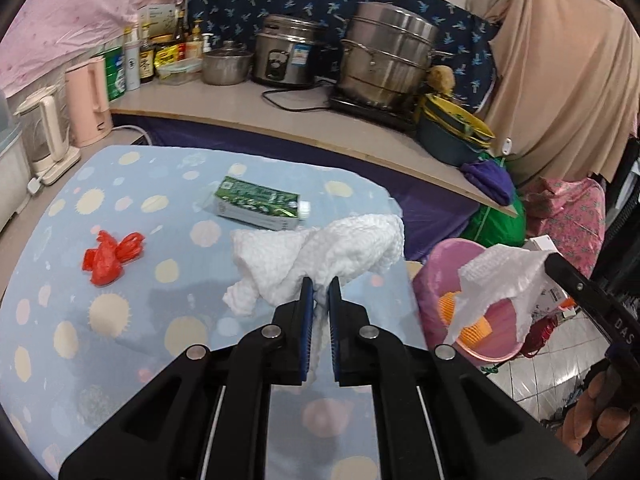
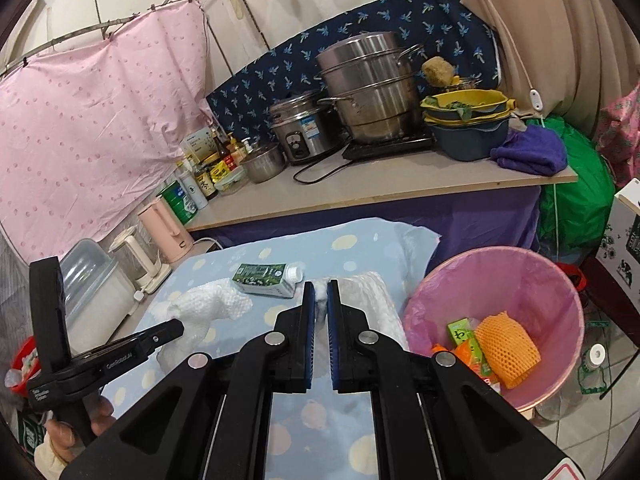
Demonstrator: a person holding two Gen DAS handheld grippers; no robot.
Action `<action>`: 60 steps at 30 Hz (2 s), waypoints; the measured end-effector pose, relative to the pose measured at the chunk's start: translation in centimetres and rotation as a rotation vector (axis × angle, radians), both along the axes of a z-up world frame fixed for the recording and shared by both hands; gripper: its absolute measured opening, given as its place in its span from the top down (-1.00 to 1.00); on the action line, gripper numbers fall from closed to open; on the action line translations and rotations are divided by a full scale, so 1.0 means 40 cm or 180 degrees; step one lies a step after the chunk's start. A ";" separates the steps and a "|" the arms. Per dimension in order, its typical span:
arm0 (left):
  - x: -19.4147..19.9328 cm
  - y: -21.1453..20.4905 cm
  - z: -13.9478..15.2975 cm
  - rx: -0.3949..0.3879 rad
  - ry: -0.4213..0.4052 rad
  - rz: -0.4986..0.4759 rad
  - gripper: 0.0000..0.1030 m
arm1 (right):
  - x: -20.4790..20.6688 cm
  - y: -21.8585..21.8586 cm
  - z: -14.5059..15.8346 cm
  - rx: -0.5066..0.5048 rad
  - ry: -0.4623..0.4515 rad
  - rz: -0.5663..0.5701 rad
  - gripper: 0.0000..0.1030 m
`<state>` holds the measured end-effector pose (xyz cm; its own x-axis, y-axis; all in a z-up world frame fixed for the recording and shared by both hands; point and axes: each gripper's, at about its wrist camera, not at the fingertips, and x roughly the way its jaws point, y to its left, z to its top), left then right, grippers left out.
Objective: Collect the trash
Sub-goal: 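Carry both paper towels over the bin and open both tools, then move both open tools back over the table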
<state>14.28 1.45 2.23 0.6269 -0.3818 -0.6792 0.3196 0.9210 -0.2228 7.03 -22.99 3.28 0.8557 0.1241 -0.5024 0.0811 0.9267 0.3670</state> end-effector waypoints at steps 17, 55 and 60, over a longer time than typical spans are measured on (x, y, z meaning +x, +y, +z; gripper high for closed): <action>-0.007 -0.437 -0.049 0.0033 0.0122 -0.0912 0.86 | -0.047 -0.276 -0.029 -0.0057 0.0107 -0.0680 0.88; 0.031 -0.480 -0.073 0.0207 -0.0066 -0.0694 -0.45 | 0.008 -0.288 -0.083 -0.0009 0.0200 -0.0699 0.21; 0.045 -0.408 -0.072 0.0191 -0.0063 -0.0528 -0.45 | 0.020 -0.241 -0.073 -0.0026 0.0176 -0.0607 0.21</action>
